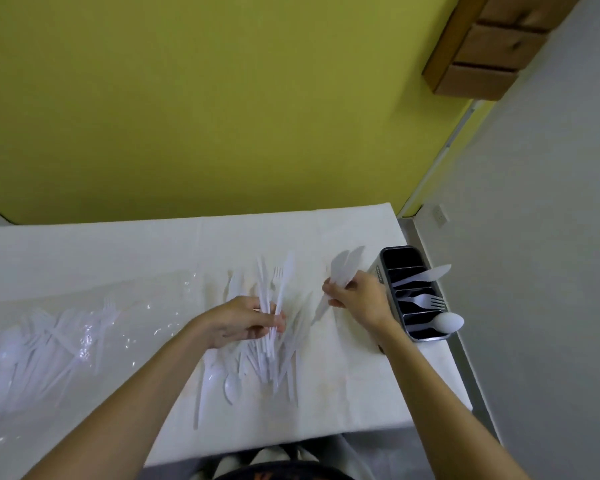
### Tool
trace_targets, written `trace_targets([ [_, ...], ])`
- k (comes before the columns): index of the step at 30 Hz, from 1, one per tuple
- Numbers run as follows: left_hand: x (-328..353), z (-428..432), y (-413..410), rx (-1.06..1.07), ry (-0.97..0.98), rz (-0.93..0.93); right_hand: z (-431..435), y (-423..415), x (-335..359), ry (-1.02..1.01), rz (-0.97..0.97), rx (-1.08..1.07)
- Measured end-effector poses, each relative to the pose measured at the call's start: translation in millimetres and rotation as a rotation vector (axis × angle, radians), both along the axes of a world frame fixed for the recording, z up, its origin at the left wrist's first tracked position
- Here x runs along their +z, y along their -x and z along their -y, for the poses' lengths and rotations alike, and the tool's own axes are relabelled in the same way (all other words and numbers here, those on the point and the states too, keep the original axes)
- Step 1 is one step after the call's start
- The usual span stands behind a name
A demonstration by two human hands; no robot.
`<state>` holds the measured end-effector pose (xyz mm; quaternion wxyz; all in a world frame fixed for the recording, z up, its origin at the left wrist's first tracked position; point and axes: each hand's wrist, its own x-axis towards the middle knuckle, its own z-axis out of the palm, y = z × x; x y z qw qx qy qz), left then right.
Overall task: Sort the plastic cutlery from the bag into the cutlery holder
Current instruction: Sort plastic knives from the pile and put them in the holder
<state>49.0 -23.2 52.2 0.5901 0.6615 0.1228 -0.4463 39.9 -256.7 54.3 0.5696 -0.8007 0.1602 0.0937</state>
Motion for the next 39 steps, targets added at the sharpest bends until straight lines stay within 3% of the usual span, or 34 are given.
trace_targets([
  [5,25.0,42.4,-22.0,0.076,0.078,0.251,52.9,3.7,60.4,-0.073,0.226,-0.285],
  [8,39.3,88.7,-29.8,0.211,0.189,0.346,97.1,6.3,68.2,0.112,0.285,-0.556],
  [10,43.0,119.4,-34.7,0.292,0.212,0.396,114.1,8.9,66.1,0.258,0.273,-0.624],
  [15,35.6,189.5,-38.8,0.226,0.076,0.53,126.1,12.0,42.0,0.433,0.056,-0.359],
  [23,16.5,231.7,-35.4,-0.155,-0.321,0.769,135.6,0.3,32.0,0.513,-0.018,-0.128],
  [30,11.2,228.6,-36.4,-0.274,-0.349,0.889,137.8,11.1,30.3,0.479,0.07,-0.093],
  [35,5.6,224.9,-36.5,-0.277,-0.316,0.948,136.1,13.9,31.7,0.328,0.135,-0.16],
  [39,4.5,217.8,-34.0,-0.256,-0.302,0.962,130.8,13.7,33.7,0.341,0.21,-0.219],
])
